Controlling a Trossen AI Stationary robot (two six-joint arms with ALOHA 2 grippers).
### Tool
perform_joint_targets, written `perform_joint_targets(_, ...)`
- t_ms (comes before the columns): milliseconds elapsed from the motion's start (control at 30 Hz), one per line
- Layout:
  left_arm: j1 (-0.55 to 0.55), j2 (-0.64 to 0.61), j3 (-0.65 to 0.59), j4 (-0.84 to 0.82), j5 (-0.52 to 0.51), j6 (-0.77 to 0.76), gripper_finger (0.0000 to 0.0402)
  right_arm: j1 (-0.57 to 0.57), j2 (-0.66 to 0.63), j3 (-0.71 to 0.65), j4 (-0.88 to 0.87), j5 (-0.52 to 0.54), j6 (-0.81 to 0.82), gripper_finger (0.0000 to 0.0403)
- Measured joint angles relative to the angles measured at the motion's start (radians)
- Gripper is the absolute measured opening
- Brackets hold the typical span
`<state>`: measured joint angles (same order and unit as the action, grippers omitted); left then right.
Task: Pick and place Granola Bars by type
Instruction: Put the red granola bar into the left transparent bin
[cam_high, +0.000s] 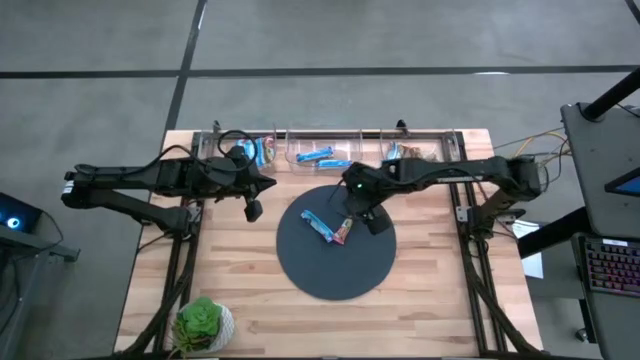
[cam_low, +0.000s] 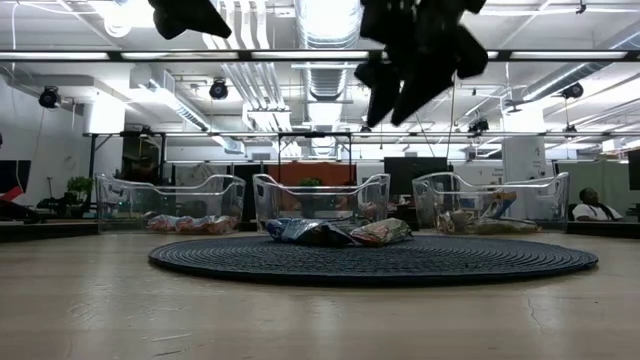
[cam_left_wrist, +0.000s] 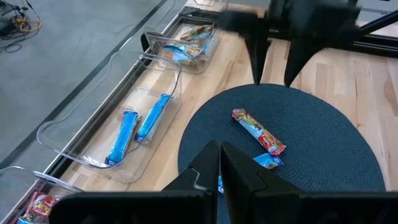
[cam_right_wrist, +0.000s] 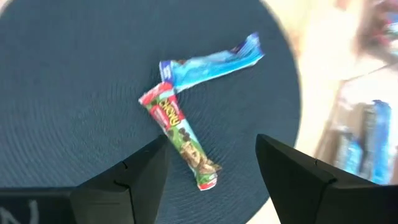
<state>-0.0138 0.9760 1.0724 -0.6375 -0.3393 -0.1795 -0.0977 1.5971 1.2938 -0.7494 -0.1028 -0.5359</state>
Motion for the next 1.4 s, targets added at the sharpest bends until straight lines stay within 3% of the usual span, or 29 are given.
perform_joint_targets(433, 0.0, 0.0, -0.052, -0.003, 0.001, -0.042, 0.0, -0.002, 0.164, 0.0, -0.009, 0.0, -0.256, 0.0233)
perform_joint_targets(733, 0.0, 0.0, -0.06, -0.001, 0.001, -0.055, 0.0, -0.003, 0.243, -0.003, -0.008, 0.003, -0.299, 0.023)
perform_joint_targets(900, 0.0, 0.0, -0.06, 0.0, 0.001, -0.056, 0.0, -0.012, 0.288, -0.005, -0.005, 0.07, -0.311, 0.023)
perform_joint_targets(1400, 0.0, 0.0, -0.06, 0.0, 0.001, -0.056, 0.0, -0.03, 0.3, -0.01, 0.004, 0.072, -0.311, 0.0228)
